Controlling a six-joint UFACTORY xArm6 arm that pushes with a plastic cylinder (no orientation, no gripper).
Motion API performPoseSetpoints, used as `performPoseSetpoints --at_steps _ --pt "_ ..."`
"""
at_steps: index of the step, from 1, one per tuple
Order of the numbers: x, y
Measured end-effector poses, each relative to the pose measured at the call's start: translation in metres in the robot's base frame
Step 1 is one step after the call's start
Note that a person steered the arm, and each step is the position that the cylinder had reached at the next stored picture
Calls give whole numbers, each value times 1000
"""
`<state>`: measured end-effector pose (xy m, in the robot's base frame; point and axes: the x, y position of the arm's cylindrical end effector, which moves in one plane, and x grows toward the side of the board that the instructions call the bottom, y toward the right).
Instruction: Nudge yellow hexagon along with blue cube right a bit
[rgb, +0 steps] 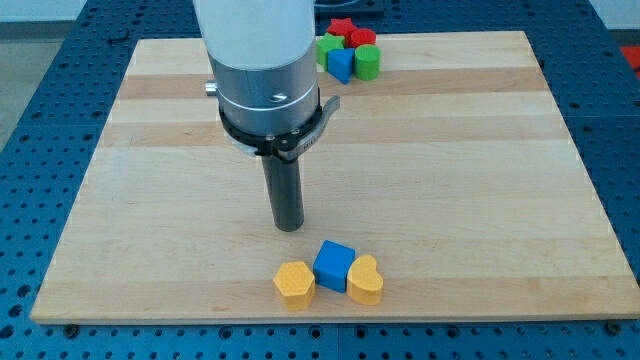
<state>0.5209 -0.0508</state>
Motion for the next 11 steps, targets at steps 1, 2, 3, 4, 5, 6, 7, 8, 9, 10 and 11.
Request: performPoseSetpoints --at_steps 1,2,3,4,5,6,7,8,9,10,11 --pt "-29 -5" --pt "-53 -20" --pt "-57 -24" --pt "-50 -49" --pt "-21 -73" --pt "2 -73" --pt "38 -73" --pt "71 -73" --pt "86 -61" --pt "86 -51" --pt "86 -46"
